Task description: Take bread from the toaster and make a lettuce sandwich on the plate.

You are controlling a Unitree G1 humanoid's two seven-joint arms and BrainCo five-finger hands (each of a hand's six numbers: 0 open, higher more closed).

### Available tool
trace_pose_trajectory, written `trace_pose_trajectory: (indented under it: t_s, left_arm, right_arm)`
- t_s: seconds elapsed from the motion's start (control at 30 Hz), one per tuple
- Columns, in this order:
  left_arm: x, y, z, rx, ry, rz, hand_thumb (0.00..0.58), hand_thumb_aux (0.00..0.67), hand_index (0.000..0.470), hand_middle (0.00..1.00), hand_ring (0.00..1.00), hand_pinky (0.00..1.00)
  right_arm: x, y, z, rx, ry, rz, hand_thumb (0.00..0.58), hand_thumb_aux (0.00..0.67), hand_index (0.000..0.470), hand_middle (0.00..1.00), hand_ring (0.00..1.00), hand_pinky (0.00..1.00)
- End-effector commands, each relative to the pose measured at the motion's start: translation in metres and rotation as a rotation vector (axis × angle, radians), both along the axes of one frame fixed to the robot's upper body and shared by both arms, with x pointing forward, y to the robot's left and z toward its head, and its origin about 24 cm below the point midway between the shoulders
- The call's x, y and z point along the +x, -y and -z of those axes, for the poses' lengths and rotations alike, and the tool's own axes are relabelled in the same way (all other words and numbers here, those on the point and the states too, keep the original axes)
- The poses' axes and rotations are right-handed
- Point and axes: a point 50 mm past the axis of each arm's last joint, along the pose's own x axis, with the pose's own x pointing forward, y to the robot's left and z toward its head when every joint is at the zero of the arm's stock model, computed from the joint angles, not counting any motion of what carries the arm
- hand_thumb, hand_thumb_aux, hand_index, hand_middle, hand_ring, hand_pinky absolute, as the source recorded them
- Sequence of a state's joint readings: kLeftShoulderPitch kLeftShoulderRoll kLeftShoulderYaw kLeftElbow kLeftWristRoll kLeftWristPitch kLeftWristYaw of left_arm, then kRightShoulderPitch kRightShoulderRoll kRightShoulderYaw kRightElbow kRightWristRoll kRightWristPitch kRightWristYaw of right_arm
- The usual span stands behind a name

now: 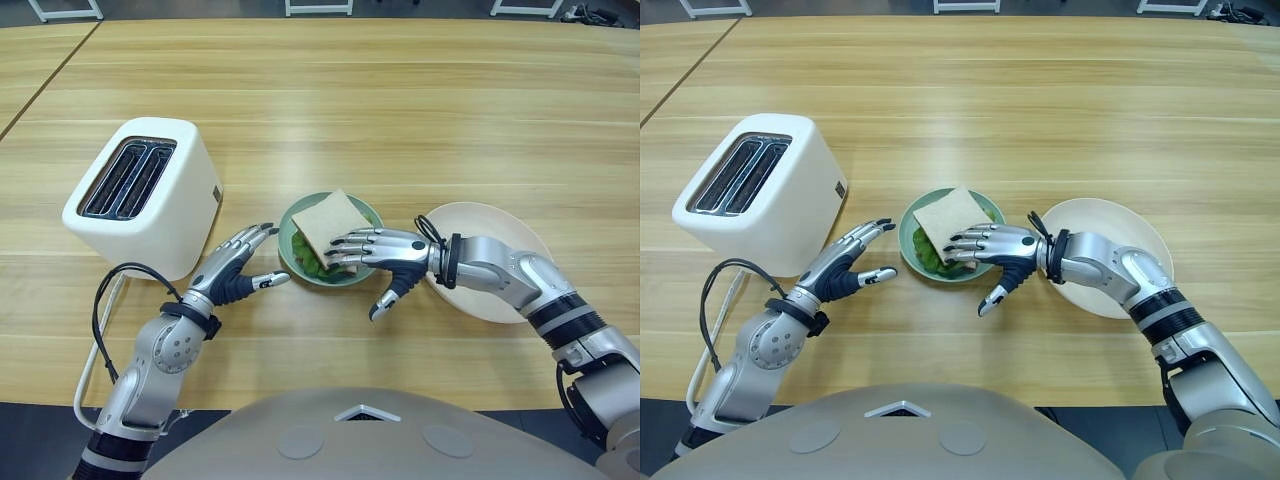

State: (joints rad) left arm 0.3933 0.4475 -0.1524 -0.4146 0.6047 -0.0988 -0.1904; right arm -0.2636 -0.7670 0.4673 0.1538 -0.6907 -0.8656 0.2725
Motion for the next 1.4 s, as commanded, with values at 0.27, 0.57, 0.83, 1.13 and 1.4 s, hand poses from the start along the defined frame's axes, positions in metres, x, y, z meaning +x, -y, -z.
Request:
trace_pose_trajectory:
  t_s: [0.27, 0.57, 0.83, 1.13, 1.4]
  left_arm:
    - [0.003, -0.002, -0.018, 0.007, 0.135, 0.037, 0.000, 0.000, 0.000, 0.00, 0.00, 0.00]
    - [-0.012, -0.013, -0.036, 0.132, 0.170, 0.201, 0.580, 0.670, 0.470, 1.00, 1.00, 1.00]
    - [-0.021, -0.018, -0.021, 0.226, 0.051, 0.328, 0.580, 0.670, 0.470, 1.00, 1.00, 1.00]
    - [-0.010, -0.004, 0.002, 0.313, -0.022, 0.444, 0.580, 0.670, 0.470, 1.00, 1.00, 1.00]
    - [-0.002, 0.009, 0.017, 0.307, -0.082, 0.482, 0.580, 0.670, 0.470, 1.00, 1.00, 1.00]
  right_arm:
    - [0.018, 0.023, -0.039, 0.220, 0.210, 0.174, 0.000, 0.000, 0.000, 0.00, 0.00, 0.00]
    - [0.003, 0.034, -0.038, 0.175, 0.083, 0.144, 0.580, 0.670, 0.470, 1.00, 1.00, 1.00]
    - [-0.001, 0.042, -0.042, 0.127, 0.066, 0.148, 0.580, 0.670, 0.470, 1.00, 1.00, 1.00]
    - [-0.023, 0.041, -0.013, 0.004, -0.198, 0.128, 0.580, 0.670, 0.470, 1.00, 1.00, 1.00]
    - [-0.026, 0.031, 0.015, -0.040, -0.260, 0.143, 0.580, 0.670, 0.470, 1.00, 1.00, 1.00]
